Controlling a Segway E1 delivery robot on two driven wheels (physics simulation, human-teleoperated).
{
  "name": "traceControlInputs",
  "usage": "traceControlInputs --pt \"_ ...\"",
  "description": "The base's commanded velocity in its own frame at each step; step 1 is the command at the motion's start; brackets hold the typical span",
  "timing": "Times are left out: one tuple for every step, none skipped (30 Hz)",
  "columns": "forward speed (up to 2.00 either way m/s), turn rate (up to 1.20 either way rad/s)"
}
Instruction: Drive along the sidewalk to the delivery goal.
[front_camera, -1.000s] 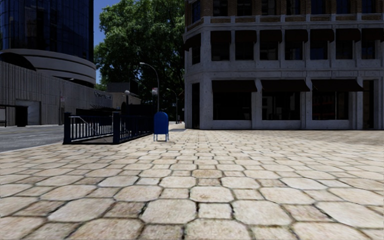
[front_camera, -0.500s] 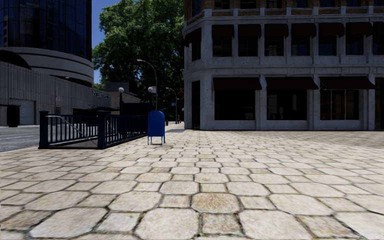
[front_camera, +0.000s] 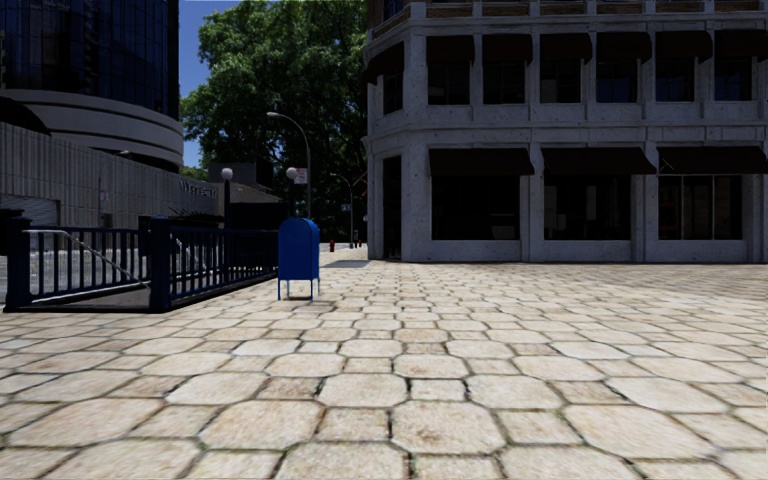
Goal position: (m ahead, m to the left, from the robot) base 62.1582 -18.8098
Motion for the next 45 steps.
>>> traceControlInputs --pt "2.0 0.0" --pt "2.0 0.0" --pt "2.0 0.0" --pt "2.0 0.0" --pt "2.0 0.0" --pt "2.0 0.0" --pt "2.0 0.0" --pt "2.0 0.0" --pt "2.0 0.0" --pt "2.0 0.0" --pt "2.0 0.0" --pt "2.0 0.0" --pt "2.0 0.0" --pt "2.0 0.0" --pt "2.0 0.0" --pt "2.0 0.0" --pt "2.0 0.0" --pt "2.0 0.0" --pt "2.0 0.0" --pt "2.0 0.0" --pt "2.0 0.0" --pt "2.0 0.0" --pt "2.0 0.0" --pt "2.0 0.0" --pt "2.0 0.0" --pt "2.0 0.0" --pt "2.0 0.0" --pt "2.0 0.0" --pt "2.0 0.0" --pt "2.0 0.0" --pt "2.0 0.0" --pt "2.0 0.0" --pt "2.0 0.0" --pt "2.0 0.0" --pt "2.0 0.0" --pt "2.0 0.0" --pt "2.0 0.0" --pt "2.0 0.0" --pt "2.0 0.0" --pt "2.0 0.0" --pt "2.0 0.0" --pt "2.0 0.0" --pt "2.0 0.0" --pt "2.0 0.0" --pt "2.0 0.0"
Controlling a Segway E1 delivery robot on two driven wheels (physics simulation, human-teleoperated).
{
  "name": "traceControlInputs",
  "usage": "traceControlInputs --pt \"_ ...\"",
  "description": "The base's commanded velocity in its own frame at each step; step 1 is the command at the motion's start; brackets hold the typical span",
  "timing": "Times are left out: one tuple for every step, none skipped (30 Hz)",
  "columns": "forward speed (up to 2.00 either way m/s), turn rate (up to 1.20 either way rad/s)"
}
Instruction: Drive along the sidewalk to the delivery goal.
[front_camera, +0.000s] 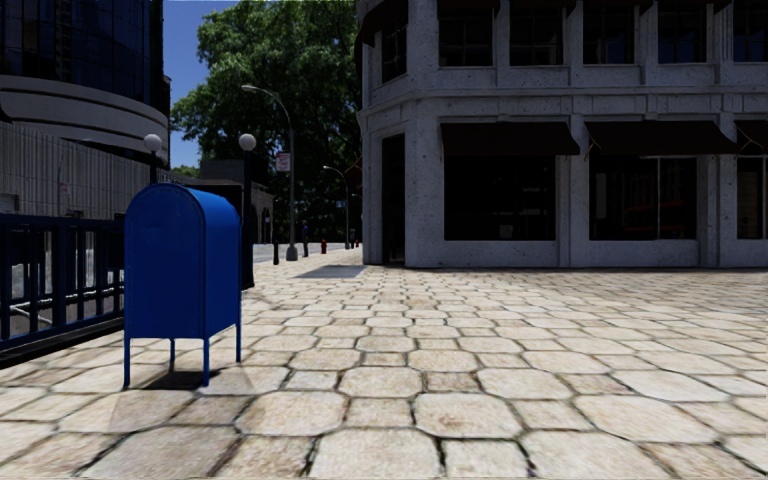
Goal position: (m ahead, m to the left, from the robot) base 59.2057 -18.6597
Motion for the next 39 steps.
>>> traceControlInputs --pt "2.0 0.0" --pt "2.0 0.0" --pt "2.0 0.0" --pt "2.0 0.0" --pt "2.0 0.0" --pt "2.0 0.0" --pt "2.0 0.0" --pt "2.0 0.0" --pt "2.0 0.0" --pt "2.0 0.0" --pt "2.0 0.0" --pt "2.0 0.0" --pt "2.0 0.0" --pt "2.0 0.0" --pt "2.0 0.0" --pt "2.0 0.0" --pt "2.0 0.0" --pt "2.0 0.08" --pt "2.0 0.1" --pt "2.0 0.1" --pt "2.0 0.14" --pt "2.0 0.2" --pt "2.0 0.25" --pt "2.0 0.25" --pt "2.0 0.3" --pt "2.0 0.33" --pt "2.0 0.34" --pt "2.0 0.34" --pt "2.0 0.36" --pt "2.0 0.4" --pt "2.0 0.41" --pt "2.0 0.41" --pt "2.0 0.42" --pt "2.0 0.44" --pt "2.0 0.45" --pt "2.0 0.45" --pt "2.0 0.46" --pt "2.0 0.46" --pt "2.0 0.46"
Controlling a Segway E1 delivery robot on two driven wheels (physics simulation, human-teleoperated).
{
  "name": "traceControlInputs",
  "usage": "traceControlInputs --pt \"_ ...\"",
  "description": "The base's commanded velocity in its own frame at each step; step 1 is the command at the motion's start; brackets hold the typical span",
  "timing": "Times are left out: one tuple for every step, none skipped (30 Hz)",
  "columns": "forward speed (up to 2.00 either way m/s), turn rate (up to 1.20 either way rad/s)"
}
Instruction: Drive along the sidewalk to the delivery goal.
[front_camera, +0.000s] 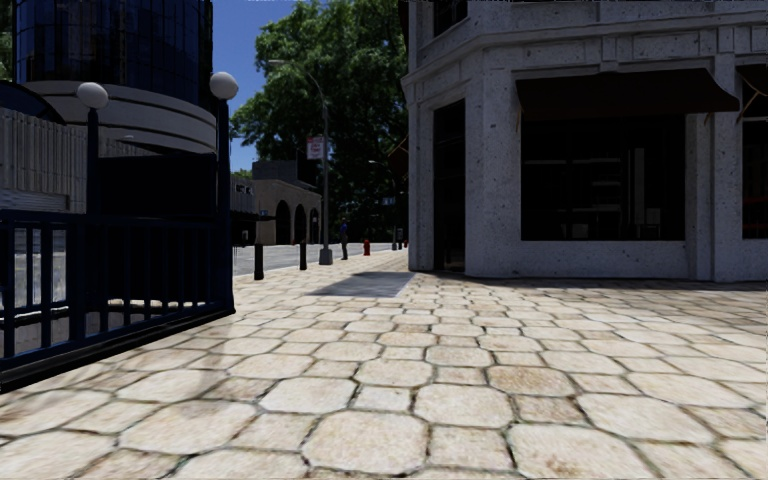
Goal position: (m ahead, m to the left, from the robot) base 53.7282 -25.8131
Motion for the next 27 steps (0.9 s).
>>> traceControlInputs --pt "2.0 0.46" --pt "2.0 0.46" --pt "2.0 0.46" --pt "2.0 0.0" --pt "2.0 0.0" --pt "2.0 0.0" --pt "2.0 0.0" --pt "2.0 0.0" --pt "2.0 0.0" --pt "2.0 0.0" --pt "2.0 0.0" --pt "2.0 0.0" --pt "2.0 0.0" --pt "2.0 0.0" --pt "2.0 0.0" --pt "2.0 0.0" --pt "2.0 0.0" --pt "2.0 0.0" --pt "2.0 0.0" --pt "2.0 0.0" --pt "2.0 0.0" --pt "2.0 0.0" --pt "2.0 0.0" --pt "2.0 0.0" --pt "2.0 0.0" --pt "2.0 0.0" --pt "2.0 0.0"
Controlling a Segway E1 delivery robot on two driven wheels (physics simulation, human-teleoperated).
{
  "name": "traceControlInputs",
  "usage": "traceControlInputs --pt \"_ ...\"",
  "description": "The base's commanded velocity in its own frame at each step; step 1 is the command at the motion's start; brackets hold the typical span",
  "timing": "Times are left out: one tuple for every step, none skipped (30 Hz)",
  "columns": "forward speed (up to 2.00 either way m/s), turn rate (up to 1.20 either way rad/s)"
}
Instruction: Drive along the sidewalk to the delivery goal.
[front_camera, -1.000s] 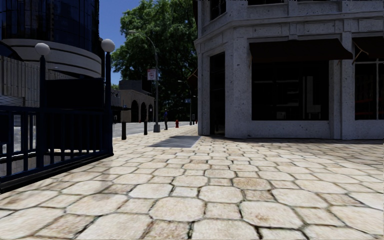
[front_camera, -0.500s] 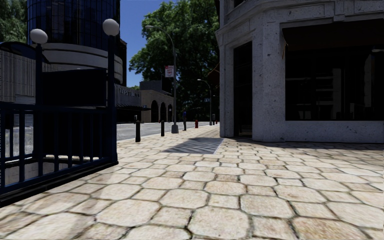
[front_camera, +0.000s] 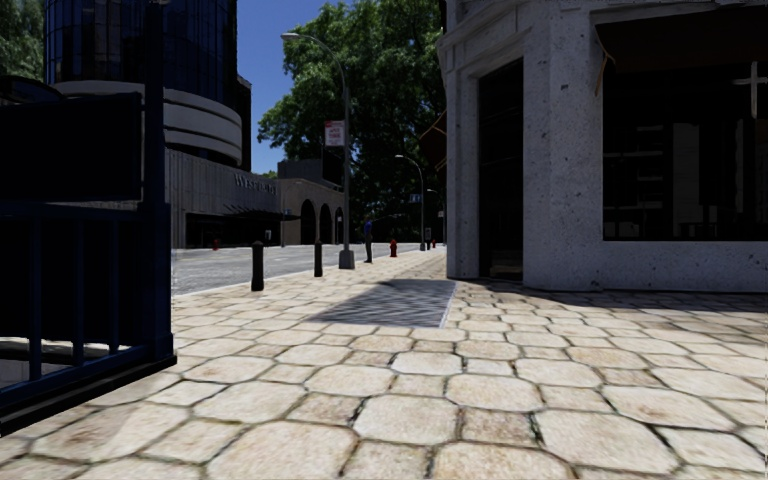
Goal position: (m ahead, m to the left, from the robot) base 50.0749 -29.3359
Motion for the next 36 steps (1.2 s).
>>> traceControlInputs --pt "2.0 0.0" --pt "2.0 0.0" --pt "2.0 0.0" --pt "2.0 0.0" --pt "2.0 0.0" --pt "2.0 0.0" --pt "2.0 0.0" --pt "2.0 0.0" --pt "2.0 0.0" --pt "2.0 0.0" --pt "2.0 0.0" --pt "2.0 0.0" --pt "2.0 0.0" --pt "2.0 0.0" --pt "2.0 0.0" --pt "2.0 0.0" --pt "2.0 0.0" --pt "2.0 0.0" --pt "2.0 0.0" --pt "2.0 0.0" --pt "2.0 0.0" --pt "2.0 0.0" --pt "2.0 0.0" --pt "2.0 0.0" --pt "2.0 0.0" --pt "2.0 0.0" --pt "2.0 0.0" --pt "2.0 0.0" --pt "2.0 0.0" --pt "2.0 0.0" --pt "2.0 0.0" --pt "2.0 0.0" --pt "2.0 0.0" --pt "2.0 0.0" --pt "2.0 0.0" --pt "2.0 0.0"
